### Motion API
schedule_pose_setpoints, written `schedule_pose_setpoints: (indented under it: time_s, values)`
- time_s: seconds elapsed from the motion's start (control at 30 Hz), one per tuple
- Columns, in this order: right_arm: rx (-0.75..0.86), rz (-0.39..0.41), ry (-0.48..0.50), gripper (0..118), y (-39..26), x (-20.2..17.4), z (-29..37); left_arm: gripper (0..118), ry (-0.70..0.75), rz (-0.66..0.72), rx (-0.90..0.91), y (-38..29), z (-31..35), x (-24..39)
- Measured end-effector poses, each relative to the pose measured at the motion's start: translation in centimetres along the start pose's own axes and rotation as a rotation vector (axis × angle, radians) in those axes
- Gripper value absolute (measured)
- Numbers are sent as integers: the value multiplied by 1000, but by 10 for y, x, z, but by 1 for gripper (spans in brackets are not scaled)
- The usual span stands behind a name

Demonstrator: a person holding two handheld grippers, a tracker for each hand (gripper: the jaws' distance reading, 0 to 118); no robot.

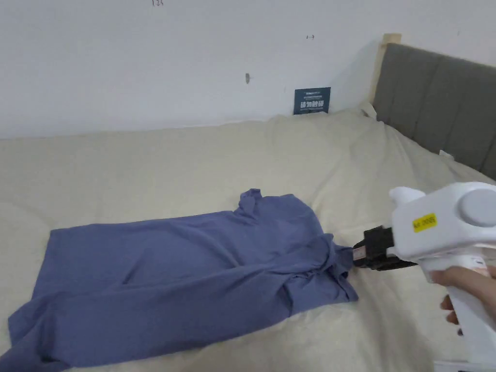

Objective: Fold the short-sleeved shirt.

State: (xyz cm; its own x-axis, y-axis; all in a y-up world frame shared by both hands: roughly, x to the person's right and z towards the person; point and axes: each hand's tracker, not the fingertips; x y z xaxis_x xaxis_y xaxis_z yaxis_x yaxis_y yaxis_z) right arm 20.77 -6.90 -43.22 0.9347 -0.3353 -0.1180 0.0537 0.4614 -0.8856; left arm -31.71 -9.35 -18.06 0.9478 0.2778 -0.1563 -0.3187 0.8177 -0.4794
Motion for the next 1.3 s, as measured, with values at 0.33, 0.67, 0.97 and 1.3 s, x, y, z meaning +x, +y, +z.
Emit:
schedule_pose_setpoints:
  time_s: [0.33, 0.67, 0.97, 1.3]
  values:
    - [-178, -74, -191, 100, 33, 26, -103, 0, -13, 76, 22, -3, -10, -27]
    - [-205, 8, -303, 7, 8, 8, -113, 0, 26, 106, -62, -11, -40, -39]
    - [-135, 26, -245, 7, 17, 17, -80, 10, 123, 84, -339, 46, -109, -69]
    - [-162, 61, -254, 7, 19, 24, -101, 103, 250, -114, -590, 39, -208, -71]
